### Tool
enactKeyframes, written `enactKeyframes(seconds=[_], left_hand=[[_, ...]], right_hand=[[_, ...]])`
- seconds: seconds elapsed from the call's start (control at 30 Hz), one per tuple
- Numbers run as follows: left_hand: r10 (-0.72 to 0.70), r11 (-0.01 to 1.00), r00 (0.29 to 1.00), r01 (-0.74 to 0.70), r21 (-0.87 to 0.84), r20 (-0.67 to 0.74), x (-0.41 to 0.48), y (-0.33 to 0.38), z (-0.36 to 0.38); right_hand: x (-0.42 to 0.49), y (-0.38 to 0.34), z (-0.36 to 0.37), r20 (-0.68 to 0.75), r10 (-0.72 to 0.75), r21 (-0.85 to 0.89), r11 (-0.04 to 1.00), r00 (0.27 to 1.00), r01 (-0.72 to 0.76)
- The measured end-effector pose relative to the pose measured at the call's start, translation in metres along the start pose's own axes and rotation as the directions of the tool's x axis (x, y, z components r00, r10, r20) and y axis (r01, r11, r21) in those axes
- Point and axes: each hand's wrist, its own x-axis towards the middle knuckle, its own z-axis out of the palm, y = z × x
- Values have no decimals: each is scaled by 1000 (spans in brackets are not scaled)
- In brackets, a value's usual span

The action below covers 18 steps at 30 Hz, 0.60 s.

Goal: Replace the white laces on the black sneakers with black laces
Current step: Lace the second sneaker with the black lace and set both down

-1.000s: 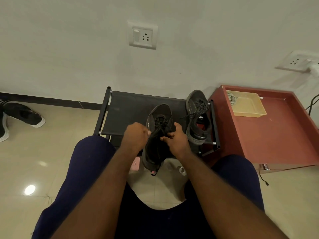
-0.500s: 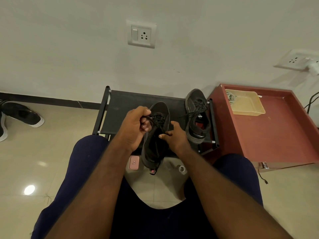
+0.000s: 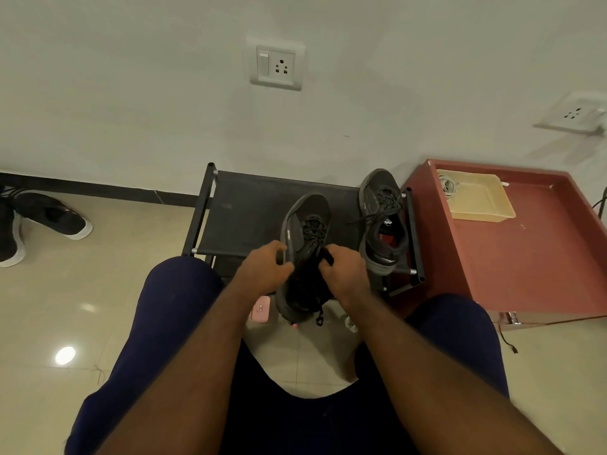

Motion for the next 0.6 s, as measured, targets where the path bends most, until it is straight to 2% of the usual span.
enactKeyframes(seconds=[0.1, 0.2, 0.37, 0.6], left_hand=[[61, 998, 994, -59, 16, -89, 0, 7, 17], [117, 987, 977, -96, 127, -178, 1, 10, 30], [156, 972, 970, -116, 206, -188, 1, 10, 41], [191, 972, 950, -148, 181, -246, 0, 4, 46]], right_hand=[[-7, -1, 9, -3, -62, -18, 998, 998, 62], [-17, 2, 13, 5, -103, -43, 994, 995, 103], [-24, 7, 16, 5, -101, -24, 995, 995, 101], [-22, 3, 18, 10, -123, 20, 992, 992, 122]])
